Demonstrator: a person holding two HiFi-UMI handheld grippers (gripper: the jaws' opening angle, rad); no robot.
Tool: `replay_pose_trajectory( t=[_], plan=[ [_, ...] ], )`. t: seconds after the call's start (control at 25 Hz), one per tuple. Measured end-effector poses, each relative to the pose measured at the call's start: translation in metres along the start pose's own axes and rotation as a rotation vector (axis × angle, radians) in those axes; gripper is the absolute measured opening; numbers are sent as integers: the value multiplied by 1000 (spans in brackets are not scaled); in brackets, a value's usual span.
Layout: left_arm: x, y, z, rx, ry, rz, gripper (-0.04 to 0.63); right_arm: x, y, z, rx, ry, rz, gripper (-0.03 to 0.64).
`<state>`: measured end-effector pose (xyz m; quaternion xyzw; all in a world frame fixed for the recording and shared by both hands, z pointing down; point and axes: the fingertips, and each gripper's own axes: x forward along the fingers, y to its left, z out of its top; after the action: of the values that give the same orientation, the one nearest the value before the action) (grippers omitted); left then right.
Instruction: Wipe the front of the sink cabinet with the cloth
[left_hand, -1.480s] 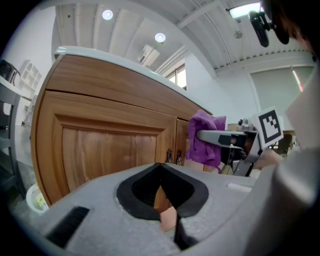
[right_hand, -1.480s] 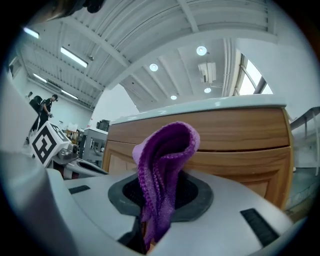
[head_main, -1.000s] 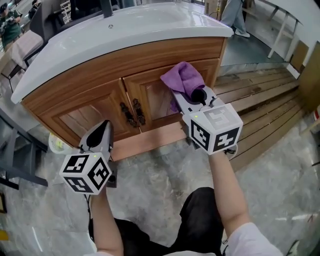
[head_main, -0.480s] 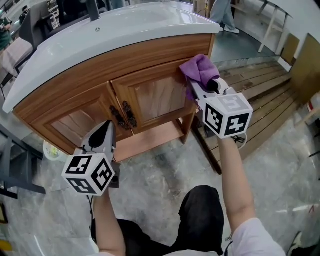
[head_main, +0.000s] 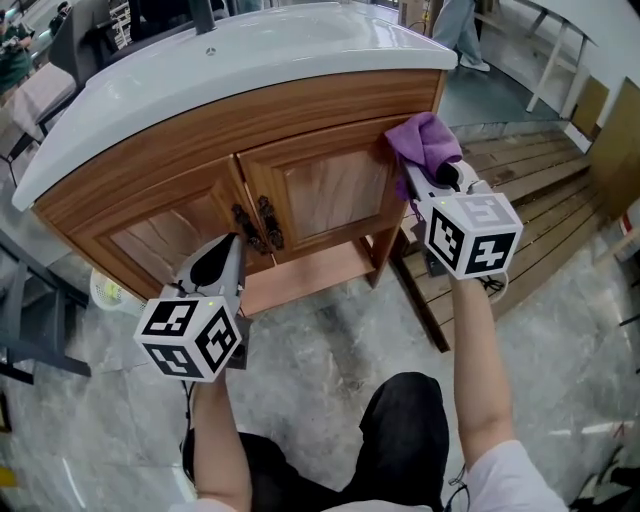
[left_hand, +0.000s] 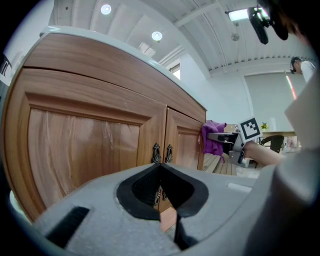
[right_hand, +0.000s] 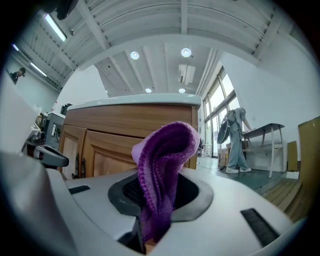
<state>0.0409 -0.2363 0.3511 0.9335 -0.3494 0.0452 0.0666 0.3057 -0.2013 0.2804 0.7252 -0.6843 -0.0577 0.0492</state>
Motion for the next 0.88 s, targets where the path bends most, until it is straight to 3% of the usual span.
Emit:
replay_pose_trajectory(
  t=[0.48, 0.88],
  plan=[
    [-14, 16, -2, 9, 4, 49, 5, -17, 127, 19, 13, -103, 246, 84],
    [-46, 50, -6, -9, -10, 141, 5, -7, 262, 20, 56, -108, 506, 86]
  ],
)
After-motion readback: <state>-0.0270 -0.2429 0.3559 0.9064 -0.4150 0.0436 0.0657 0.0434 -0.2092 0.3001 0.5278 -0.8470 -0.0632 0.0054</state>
